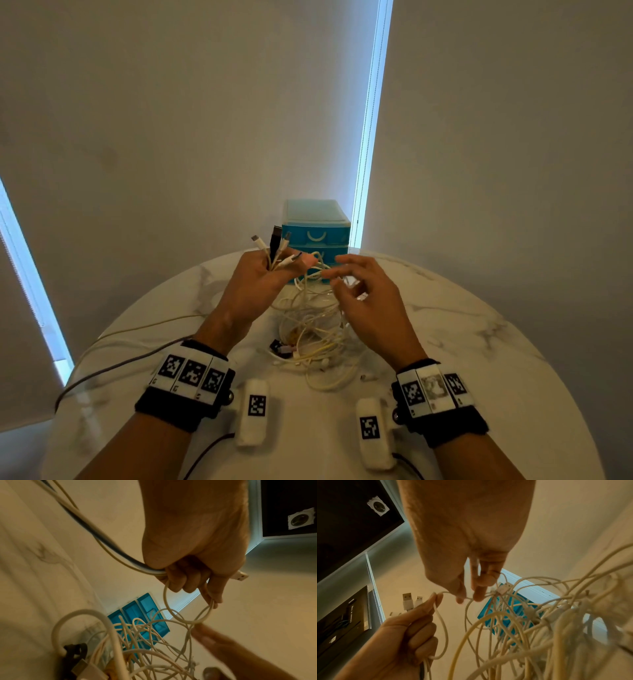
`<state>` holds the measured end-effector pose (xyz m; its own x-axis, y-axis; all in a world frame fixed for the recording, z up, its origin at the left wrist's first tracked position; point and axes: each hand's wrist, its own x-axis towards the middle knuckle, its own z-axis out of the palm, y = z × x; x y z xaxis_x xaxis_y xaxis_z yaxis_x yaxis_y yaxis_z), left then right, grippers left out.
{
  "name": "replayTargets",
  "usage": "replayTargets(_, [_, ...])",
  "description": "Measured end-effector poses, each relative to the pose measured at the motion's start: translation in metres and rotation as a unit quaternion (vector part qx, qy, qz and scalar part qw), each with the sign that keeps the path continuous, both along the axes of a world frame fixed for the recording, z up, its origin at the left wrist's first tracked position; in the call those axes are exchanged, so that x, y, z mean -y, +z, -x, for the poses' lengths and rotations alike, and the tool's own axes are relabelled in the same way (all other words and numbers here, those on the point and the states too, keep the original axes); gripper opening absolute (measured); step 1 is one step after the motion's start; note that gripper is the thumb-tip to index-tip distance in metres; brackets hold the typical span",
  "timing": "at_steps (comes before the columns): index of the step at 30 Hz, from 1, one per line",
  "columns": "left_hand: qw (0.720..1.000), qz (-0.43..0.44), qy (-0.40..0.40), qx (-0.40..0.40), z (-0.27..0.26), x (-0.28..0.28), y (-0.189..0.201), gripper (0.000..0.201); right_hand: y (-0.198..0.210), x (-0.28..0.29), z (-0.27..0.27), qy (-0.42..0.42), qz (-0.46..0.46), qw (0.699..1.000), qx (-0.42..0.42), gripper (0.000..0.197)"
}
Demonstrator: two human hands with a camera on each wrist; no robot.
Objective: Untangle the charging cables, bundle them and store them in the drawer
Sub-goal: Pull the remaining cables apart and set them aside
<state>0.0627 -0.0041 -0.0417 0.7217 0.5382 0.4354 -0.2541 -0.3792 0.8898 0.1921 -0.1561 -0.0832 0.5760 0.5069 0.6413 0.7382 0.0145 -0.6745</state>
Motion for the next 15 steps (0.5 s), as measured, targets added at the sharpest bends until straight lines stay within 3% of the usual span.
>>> replayTargets(4, [1.000,0.000,0.016,0.011,-0.001,-0.003,-0.001,0.013,-0.015,-0.004,-0.010,-0.026,0.137,0.989,-0.055,0.022])
replayTargets(15, [0.978,0.159,0.124,0.052,-0.015,-0.041,-0.026,0.031,-0.010,0.004,-0.017,-0.114,0.036,0.987,-0.110,0.034])
